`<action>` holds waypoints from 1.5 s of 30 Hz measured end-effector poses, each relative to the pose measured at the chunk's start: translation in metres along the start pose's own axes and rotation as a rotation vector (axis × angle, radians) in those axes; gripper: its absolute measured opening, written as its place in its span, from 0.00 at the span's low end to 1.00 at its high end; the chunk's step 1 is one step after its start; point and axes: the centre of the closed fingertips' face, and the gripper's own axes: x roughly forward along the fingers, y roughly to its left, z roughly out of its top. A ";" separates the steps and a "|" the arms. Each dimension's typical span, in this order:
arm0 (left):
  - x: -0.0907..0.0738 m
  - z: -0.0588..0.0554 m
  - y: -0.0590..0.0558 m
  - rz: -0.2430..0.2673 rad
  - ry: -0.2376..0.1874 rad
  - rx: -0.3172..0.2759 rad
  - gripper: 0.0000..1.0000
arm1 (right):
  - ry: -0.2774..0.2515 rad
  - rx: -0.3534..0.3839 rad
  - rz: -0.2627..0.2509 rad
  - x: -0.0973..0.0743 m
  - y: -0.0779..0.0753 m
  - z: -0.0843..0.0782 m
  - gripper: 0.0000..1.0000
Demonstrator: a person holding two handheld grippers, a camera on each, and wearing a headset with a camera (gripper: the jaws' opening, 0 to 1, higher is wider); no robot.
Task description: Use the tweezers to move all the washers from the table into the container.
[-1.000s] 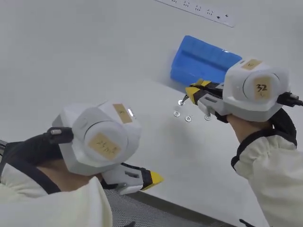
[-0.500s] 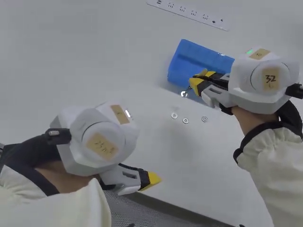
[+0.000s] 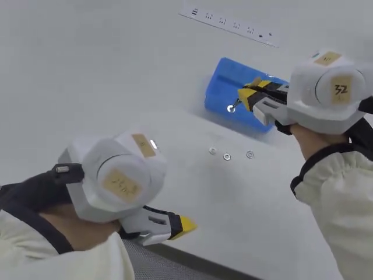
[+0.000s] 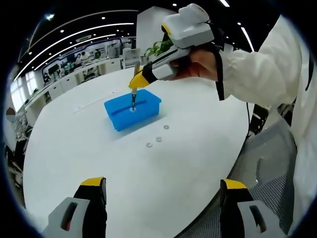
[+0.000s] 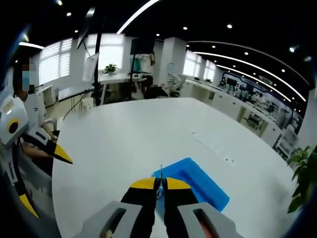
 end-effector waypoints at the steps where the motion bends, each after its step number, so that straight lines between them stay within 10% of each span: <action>1: 0.000 0.000 0.000 0.000 0.000 0.000 0.97 | -0.002 -0.001 -0.002 0.000 -0.001 0.001 0.01; 25: 0.005 -0.004 -0.001 -0.022 0.023 0.006 0.97 | 0.008 0.022 -0.042 0.025 -0.039 -0.004 0.01; 45: 0.010 -0.011 0.003 -0.023 0.036 -0.011 0.97 | 0.086 0.016 0.002 0.058 -0.034 -0.029 0.01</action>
